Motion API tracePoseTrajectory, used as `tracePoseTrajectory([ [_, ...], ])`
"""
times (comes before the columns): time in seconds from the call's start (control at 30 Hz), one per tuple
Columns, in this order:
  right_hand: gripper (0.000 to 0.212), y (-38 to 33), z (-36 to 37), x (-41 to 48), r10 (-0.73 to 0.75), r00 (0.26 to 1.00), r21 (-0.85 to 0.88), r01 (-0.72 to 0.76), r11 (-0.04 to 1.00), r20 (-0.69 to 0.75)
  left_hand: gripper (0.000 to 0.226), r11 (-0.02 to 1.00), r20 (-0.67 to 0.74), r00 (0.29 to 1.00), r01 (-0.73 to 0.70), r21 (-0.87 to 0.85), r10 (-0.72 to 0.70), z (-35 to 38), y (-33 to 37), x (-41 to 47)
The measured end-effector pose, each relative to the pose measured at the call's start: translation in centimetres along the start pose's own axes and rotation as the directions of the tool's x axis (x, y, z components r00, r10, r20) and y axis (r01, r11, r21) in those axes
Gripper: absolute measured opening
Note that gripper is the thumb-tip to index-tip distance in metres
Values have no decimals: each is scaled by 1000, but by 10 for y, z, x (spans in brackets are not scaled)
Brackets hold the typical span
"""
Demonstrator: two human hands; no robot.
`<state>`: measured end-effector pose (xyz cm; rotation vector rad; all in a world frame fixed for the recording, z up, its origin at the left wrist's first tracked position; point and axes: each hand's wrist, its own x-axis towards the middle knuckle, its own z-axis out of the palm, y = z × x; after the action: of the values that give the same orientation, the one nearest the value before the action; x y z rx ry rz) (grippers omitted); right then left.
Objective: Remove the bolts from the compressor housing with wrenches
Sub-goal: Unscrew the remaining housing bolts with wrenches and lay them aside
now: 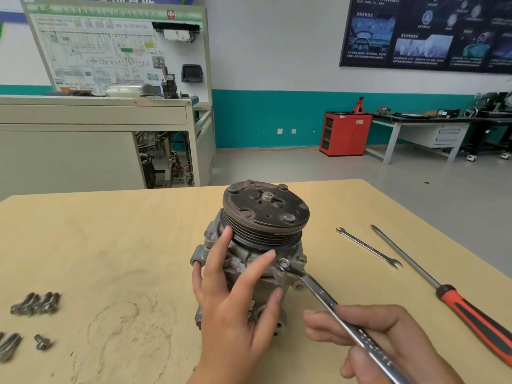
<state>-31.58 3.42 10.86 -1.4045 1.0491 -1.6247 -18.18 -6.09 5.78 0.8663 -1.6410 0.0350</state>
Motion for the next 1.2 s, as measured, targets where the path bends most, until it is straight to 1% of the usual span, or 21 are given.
tracePoseTrajectory([
  [0.03,19,-5,1,4,-64,998,-70,66,995,26,43,1000,13,1000,-1,17,1,0,0,0],
  [0.07,29,-3,-1,7,-101,994,-125,105,987,42,41,1000,21,1000,0,28,-1,0,-1,-1],
  [0.1,38,1,-3,13,-108,994,-80,108,991,1,39,999,25,1000,2,35,-3,0,-1,-1],
  [0.13,41,7,-5,21,-101,992,31,104,994,-71,36,999,24,1000,7,36,-8,0,-1,-2],
  [0.17,36,12,-7,32,-66,988,161,89,983,-139,34,999,22,1000,13,30,-14,0,-1,-2],
  [0.23,10,28,-4,57,42,976,362,39,931,-214,31,1000,20,1000,18,6,-18,1,0,-3],
  [0.27,8,35,-2,72,120,965,390,-20,921,-232,30,1000,20,1000,12,-3,-12,1,-1,-3],
  [0.3,14,41,-1,83,182,958,398,-82,914,-221,30,1000,20,1000,1,-9,-1,1,-1,-3],
  [0.37,16,50,2,101,252,950,386,-167,907,-182,36,1000,16,1000,-23,-10,24,1,-2,-3],
  [0.43,16,49,4,111,314,942,453,-229,862,-122,41,999,5,999,-43,-1,43,1,-2,-3],
  [0.47,16,48,2,111,325,941,530,-229,816,-93,42,999,-2,999,-44,1,44,1,-2,-3],
  [0.53,18,48,-5,106,297,951,703,-153,694,-85,47,999,-31,999,-34,-17,33,2,-2,-3],
  [0.6,22,50,-18,98,288,936,790,-18,613,-202,54,998,-76,997,-2,-55,-3,3,1,-3],
  [0.63,25,51,-26,95,299,915,795,35,606,-269,61,997,-101,994,44,-71,-51,4,3,-3],
  [0.67,28,54,-34,92,318,891,783,63,619,-324,75,990,-123,984,116,-80,-126,5,6,0],
  [0.73,30,58,-47,89,368,844,725,36,687,-390,111,952,-131,944,293,-92,-304,8,11,6],
  [0.8,27,63,-51,89,401,818,669,-27,743,-412,128,911,-107,905,407,-62,-412,10,16,14],
  [0.9,24,68,-49,86,413,821,646,-73,760,-394,128,902,-65,901,430,18,-428,9,14,21],
  [1.0,26,70,-44,76,436,835,675,-109,730,-337,123,919,-5,919,393,4,-393,0,3,22],
  [1.1,28,74,-42,62,451,833,683,-128,719,-319,115,909,118,918,392,-140,-378,-17,-18,27],
  [1.2,30,73,-41,49,440,828,669,-109,735,-348,121,832,367,876,439,-339,-313,-36,-48,41],
])
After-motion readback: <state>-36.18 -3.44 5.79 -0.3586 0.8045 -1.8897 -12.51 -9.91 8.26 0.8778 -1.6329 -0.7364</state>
